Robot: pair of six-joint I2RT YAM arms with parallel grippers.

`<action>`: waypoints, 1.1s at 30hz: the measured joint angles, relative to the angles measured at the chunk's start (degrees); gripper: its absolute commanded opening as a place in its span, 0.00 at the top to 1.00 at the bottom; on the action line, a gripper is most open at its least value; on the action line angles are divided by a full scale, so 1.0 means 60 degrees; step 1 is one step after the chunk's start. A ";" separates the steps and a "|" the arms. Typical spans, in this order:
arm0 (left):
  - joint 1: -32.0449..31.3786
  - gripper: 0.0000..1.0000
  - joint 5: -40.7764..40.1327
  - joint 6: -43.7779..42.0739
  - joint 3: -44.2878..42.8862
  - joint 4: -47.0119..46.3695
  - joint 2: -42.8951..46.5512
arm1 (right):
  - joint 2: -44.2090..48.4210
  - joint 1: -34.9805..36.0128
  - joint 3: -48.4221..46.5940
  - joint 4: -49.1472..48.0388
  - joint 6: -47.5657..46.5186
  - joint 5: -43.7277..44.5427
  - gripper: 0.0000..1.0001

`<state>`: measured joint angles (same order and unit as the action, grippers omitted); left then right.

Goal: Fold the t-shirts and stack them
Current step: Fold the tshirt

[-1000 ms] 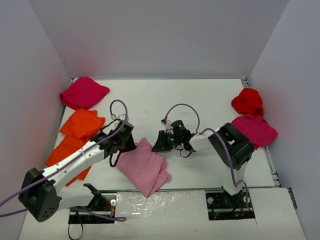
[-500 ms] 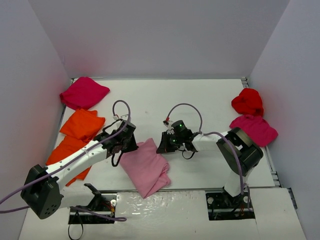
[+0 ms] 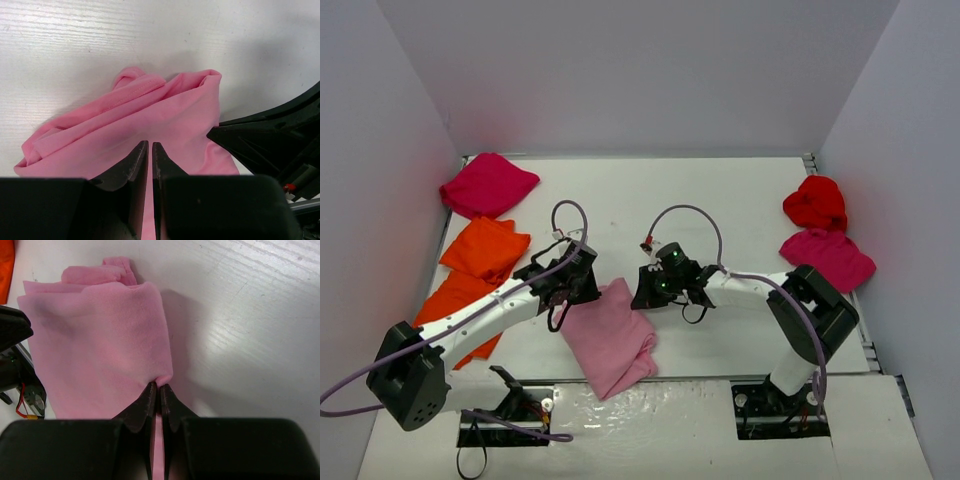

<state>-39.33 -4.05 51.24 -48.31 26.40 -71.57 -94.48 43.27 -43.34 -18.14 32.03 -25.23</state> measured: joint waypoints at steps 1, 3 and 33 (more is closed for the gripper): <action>0.0000 0.94 0.0000 0.0000 0.0000 -0.0006 -0.0003 | 0.0064 0.0039 -0.0020 0.0079 0.0000 0.0071 1.00; 0.0000 0.94 0.0000 0.0000 0.0000 -0.0025 -0.0004 | 0.0202 0.0099 -0.0099 0.0277 0.0000 0.0196 1.00; -0.0082 0.94 0.0292 0.0000 -0.0151 -0.0481 -0.0782 | 0.3483 0.1436 -0.0518 0.2590 0.1097 0.1564 1.00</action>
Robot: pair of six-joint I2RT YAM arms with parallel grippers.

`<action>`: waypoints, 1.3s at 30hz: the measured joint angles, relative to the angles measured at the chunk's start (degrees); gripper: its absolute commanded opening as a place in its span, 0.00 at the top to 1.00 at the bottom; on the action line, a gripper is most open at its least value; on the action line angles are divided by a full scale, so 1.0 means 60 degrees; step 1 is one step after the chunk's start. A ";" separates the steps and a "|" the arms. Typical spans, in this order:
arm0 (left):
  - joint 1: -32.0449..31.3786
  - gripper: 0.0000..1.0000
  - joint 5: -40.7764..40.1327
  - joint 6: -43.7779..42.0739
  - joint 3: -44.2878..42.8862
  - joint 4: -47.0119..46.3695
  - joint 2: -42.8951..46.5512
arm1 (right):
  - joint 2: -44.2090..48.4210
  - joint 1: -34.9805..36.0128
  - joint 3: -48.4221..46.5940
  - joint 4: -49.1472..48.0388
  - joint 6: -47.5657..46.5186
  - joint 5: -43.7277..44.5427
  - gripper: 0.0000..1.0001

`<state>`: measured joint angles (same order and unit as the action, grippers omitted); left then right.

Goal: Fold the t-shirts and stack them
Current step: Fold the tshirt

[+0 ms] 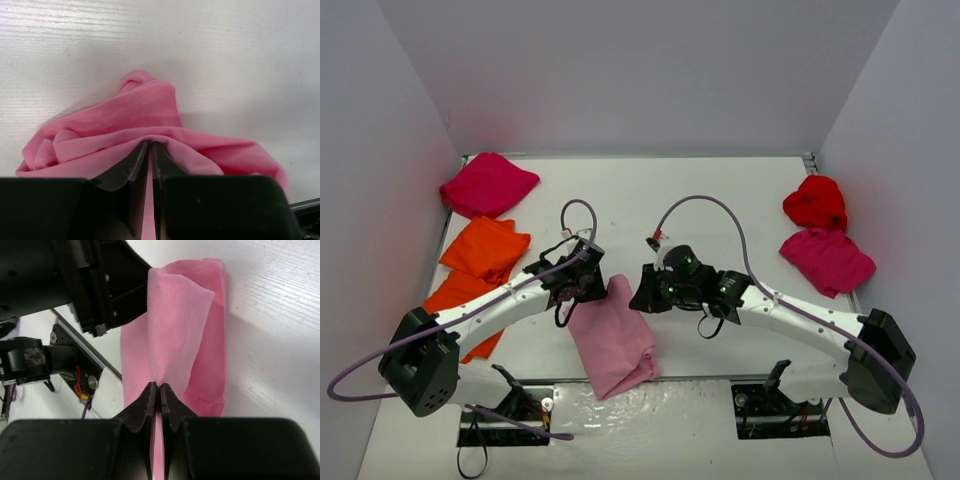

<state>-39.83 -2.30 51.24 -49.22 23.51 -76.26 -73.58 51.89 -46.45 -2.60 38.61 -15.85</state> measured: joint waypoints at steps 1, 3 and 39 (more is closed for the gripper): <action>-0.0020 0.94 0.0005 0.0000 -0.0018 -0.0023 -0.0020 | 0.0165 0.0051 0.0010 0.0081 0.0102 0.0048 1.00; -0.0050 0.94 0.0017 0.0000 -0.0040 -0.0053 -0.0060 | 0.0473 0.0188 0.0013 0.0251 0.0304 0.0152 1.00; -0.0133 0.94 -0.0039 -0.0007 -0.0279 -0.0108 -0.0406 | 0.0930 0.1845 0.0913 0.1466 0.1875 0.1848 1.00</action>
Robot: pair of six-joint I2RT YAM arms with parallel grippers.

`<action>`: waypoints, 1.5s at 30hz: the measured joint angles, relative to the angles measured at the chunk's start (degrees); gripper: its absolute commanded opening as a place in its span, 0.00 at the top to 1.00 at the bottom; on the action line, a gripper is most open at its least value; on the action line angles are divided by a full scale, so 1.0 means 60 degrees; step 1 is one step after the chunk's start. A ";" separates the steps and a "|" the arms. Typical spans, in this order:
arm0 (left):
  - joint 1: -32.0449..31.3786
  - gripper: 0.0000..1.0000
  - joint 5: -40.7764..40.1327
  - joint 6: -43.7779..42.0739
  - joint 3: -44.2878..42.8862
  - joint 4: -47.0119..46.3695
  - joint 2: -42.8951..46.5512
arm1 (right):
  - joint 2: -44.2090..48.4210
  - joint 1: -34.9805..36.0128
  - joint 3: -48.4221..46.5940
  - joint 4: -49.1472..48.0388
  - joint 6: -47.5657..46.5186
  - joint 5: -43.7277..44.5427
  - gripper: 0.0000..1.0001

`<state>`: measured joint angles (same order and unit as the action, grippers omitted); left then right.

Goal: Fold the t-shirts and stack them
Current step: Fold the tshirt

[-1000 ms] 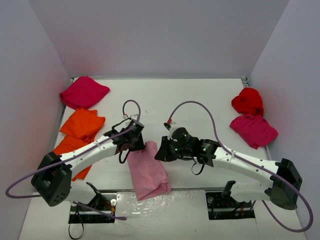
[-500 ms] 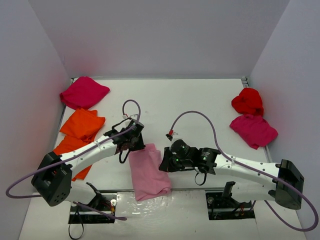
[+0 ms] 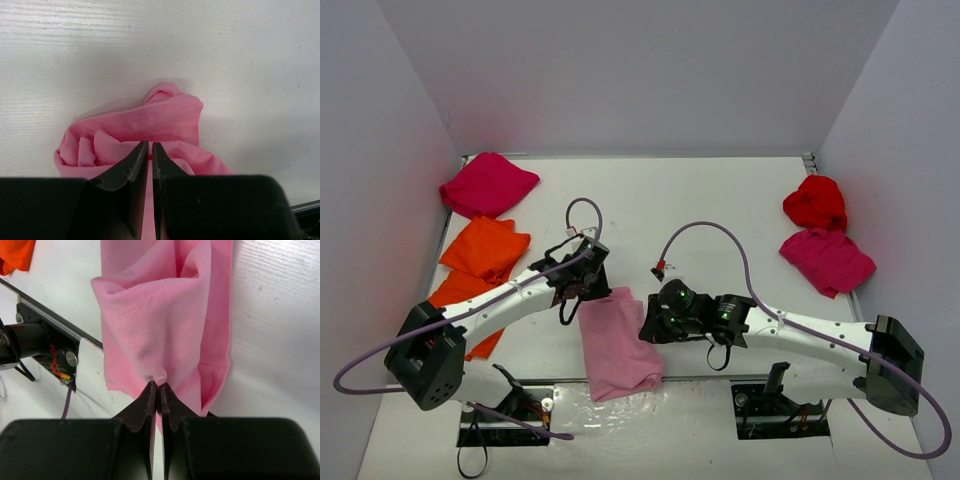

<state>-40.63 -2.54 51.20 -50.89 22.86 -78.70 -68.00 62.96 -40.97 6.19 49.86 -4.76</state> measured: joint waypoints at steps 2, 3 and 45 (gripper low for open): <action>-0.0009 0.94 -0.0004 -0.0002 0.0000 0.0001 0.0000 | 0.0000 0.0025 0.0038 0.0011 0.0031 0.0034 1.00; -0.0014 0.94 -0.0005 -0.0004 0.0000 0.0001 0.0000 | 0.0004 0.0033 0.0058 0.0015 0.0047 0.0050 1.00; -0.0167 0.91 -0.4810 0.0113 -0.2015 0.3866 0.7908 | -0.3758 0.0487 -0.3649 -0.0596 -0.1089 -0.0299 1.00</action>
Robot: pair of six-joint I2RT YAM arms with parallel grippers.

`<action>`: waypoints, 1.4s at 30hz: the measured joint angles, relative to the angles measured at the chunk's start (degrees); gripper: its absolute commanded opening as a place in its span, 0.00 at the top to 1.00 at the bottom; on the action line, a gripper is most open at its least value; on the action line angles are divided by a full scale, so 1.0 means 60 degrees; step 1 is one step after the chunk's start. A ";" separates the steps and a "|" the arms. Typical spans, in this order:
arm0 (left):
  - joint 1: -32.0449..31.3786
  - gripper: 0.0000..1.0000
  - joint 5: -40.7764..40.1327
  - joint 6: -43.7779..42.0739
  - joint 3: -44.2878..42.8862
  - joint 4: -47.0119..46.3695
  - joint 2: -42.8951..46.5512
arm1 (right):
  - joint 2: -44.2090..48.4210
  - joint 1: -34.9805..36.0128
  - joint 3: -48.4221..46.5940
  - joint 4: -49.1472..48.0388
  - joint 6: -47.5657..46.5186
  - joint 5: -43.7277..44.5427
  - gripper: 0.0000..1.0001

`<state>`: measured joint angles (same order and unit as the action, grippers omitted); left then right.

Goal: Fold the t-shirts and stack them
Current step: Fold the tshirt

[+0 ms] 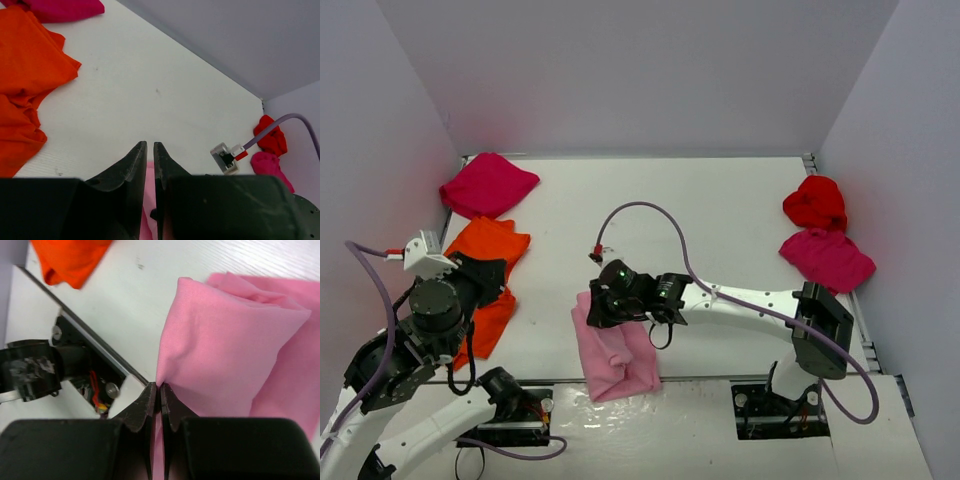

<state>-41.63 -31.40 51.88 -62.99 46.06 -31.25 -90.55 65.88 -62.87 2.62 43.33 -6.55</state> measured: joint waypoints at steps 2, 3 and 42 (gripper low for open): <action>0.0000 0.91 -0.0268 0.0002 -0.0163 0.0350 0.0088 | -0.0328 0.0112 -0.0527 -0.0133 -0.0121 -0.0069 1.00; 0.0000 0.91 -0.0322 0.0007 -0.0136 0.0493 0.0110 | -0.0466 0.0177 -0.0748 -0.0172 -0.0188 -0.0106 1.00; 0.0000 0.89 -0.1082 -0.0066 -0.0098 0.2270 0.1004 | -0.2460 0.2270 -0.3254 -0.0268 -0.0173 0.0095 1.00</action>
<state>-41.63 -37.89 51.48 -63.57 59.68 -25.23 -105.31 79.50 -82.39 1.01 42.29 -5.98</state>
